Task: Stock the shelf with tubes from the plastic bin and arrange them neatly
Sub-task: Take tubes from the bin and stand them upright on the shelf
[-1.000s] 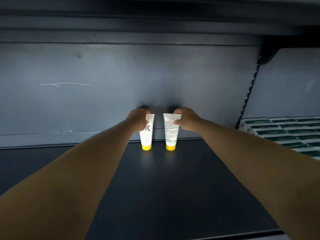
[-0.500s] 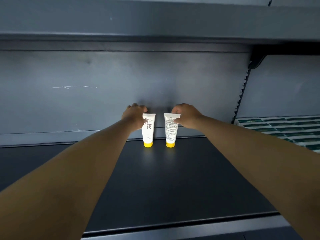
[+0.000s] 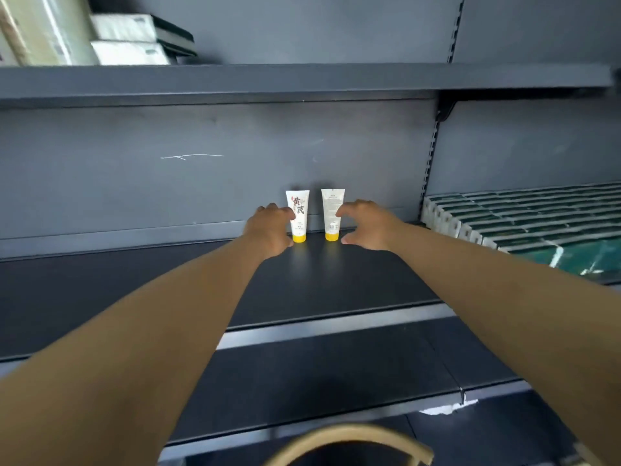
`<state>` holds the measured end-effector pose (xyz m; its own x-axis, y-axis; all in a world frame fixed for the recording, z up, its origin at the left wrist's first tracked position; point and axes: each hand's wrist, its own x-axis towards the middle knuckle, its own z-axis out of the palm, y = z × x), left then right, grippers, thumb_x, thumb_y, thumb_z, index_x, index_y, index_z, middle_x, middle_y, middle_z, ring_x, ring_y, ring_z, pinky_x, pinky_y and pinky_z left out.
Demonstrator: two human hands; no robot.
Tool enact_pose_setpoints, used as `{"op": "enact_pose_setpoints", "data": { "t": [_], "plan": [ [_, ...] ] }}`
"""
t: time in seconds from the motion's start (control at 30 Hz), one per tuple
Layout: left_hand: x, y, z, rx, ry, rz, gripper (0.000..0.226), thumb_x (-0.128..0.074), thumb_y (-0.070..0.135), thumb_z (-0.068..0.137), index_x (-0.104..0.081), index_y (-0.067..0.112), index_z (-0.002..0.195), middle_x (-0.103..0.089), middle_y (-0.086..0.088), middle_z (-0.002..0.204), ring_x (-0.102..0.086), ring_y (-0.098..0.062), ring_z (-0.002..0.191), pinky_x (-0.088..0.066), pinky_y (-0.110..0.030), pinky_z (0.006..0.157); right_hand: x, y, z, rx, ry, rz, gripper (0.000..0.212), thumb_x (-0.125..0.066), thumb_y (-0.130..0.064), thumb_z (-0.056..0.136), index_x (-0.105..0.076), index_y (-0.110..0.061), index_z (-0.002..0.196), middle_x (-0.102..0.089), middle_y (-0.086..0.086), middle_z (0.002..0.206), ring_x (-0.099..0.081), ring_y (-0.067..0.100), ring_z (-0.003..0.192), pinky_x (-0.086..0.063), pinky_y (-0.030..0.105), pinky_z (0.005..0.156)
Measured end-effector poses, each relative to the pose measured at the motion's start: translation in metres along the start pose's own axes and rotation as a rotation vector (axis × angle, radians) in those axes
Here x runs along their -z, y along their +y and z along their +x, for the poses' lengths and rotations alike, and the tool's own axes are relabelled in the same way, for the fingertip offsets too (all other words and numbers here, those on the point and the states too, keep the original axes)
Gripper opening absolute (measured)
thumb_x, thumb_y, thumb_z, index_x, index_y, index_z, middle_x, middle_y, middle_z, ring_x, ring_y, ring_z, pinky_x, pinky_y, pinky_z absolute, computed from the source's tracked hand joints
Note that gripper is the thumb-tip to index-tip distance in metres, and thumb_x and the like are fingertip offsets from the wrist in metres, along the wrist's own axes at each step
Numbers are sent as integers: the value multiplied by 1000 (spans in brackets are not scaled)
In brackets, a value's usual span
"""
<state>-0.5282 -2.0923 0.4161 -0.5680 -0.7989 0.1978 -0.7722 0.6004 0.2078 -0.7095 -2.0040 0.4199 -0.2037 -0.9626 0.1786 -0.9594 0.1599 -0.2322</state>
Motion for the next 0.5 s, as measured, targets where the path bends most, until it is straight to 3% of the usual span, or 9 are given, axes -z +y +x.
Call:
{"op": "enact_pose_setpoints", "data": {
  "t": [0.23,0.5],
  "plan": [
    [-55,-7,-119,-27,-143,-65,62,-69,22,82,-42,21,138,-41,-9,140,-37,-29,130,-37,-42,107,-44,-24,-117,-36,-134,44,59,-68,-24,85,-42,-22,138,-41,7,140,-37,25,130,-34,33,102],
    [-179,-27,-229,55,-355,-137,64,-72,24,80,-43,21,136,-44,-4,140,-39,-24,131,-36,-38,108,-151,-1,-211,-110,-335,58,59,-69,-25,84,-43,-23,137,-41,5,140,-34,24,132,-33,34,104]
  ]
}}
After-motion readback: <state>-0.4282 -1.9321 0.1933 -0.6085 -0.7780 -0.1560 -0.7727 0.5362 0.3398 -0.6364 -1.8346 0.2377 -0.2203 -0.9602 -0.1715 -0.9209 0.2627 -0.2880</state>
